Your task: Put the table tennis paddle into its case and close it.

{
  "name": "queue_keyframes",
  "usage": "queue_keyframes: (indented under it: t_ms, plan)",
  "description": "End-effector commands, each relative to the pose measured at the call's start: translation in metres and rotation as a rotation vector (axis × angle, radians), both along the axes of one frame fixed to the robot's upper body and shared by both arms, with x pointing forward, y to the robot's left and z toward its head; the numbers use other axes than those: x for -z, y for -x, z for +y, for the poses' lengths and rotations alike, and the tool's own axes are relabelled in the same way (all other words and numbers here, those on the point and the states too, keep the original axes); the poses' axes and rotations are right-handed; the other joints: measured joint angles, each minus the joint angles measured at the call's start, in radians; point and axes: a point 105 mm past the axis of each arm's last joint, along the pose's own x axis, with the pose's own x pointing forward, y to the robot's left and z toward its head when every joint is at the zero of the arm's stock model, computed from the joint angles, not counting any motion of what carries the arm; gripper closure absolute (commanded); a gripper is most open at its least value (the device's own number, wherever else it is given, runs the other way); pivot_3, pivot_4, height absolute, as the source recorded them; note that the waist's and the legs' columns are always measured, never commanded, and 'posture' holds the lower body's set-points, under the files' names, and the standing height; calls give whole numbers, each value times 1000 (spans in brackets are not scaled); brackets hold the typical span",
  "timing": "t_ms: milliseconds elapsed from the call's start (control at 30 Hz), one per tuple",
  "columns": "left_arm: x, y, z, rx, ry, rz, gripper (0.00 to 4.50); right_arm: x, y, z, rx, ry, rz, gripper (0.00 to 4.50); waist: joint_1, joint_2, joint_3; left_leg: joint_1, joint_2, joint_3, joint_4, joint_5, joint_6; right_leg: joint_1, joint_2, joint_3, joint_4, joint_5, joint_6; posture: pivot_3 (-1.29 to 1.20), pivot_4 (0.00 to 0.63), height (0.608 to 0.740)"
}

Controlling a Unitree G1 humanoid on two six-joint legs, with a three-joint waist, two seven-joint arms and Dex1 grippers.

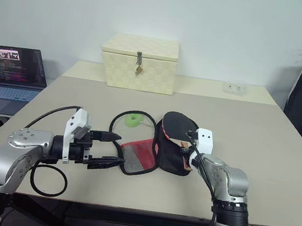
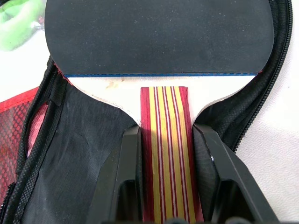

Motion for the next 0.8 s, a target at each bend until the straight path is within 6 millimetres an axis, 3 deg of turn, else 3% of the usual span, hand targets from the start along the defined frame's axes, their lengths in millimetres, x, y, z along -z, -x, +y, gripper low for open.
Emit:
queue_keyframes:
  t_ms: [33, 200, 267, 367, 500, 600, 700, 800]
  plan:
    - [-11, 2, 0, 12, -11, -50, 0, -11, 0, 4, 4, -13, -40, 2405, 0, 0, 0, 0, 0, 0, 0, 0, 0, 0, 0, 0, 0, 0, 0, 0, 150, 740]
    - [-9, 1, 2, -2, -16, -44, 0, -23, 4, 12, -20, -23, -78, 773, 0, 0, 0, 0, 0, 0, 0, 0, 0, 0, 0, 0, 0, 0, 0, 0, 150, 740]
    - [-4, 0, 4, -24, -44, -28, 0, -32, 11, 24, -114, -74, -101, 99, 0, 0, 0, 0, 0, 0, 0, 0, 0, 0, 0, 0, 0, 0, 0, 0, 150, 740]
    - [1, -4, 8, -67, -59, -14, 0, -54, 26, 28, -300, -58, -218, 99, -1, 0, 0, 0, 0, 0, 0, 0, 0, 0, 0, 0, 0, 0, 0, 0, 150, 740]
    - [8, -22, 34, -230, -57, -32, 0, -90, 42, 0, -493, 50, -385, 99, 4, 0, 0, 0, -1, -1, 0, 0, 0, 1, 1, -1, -1, 0, 0, 0, 150, 740]
    - [14, -36, 51, -327, -61, -56, 0, -99, 49, -12, -582, 112, -417, 99, 7, -1, 0, 1, 0, 0, 1, 0, 0, 2, 1, -1, -1, 0, 0, 0, 150, 740]
    - [33, -49, 66, -393, -138, -51, 557, -105, 60, -29, -685, 179, -429, 75, 5, -1, 0, 1, 2, 1, 1, 0, 0, 1, 1, -1, -1, 0, 0, 0, 150, 740]
    - [47, -55, 71, -399, -199, -37, 1601, -104, 70, -38, -756, 210, -411, 75, 5, -1, 0, 1, 2, 2, 0, 0, 0, 1, 2, -1, -1, 0, 0, 0, 150, 740]
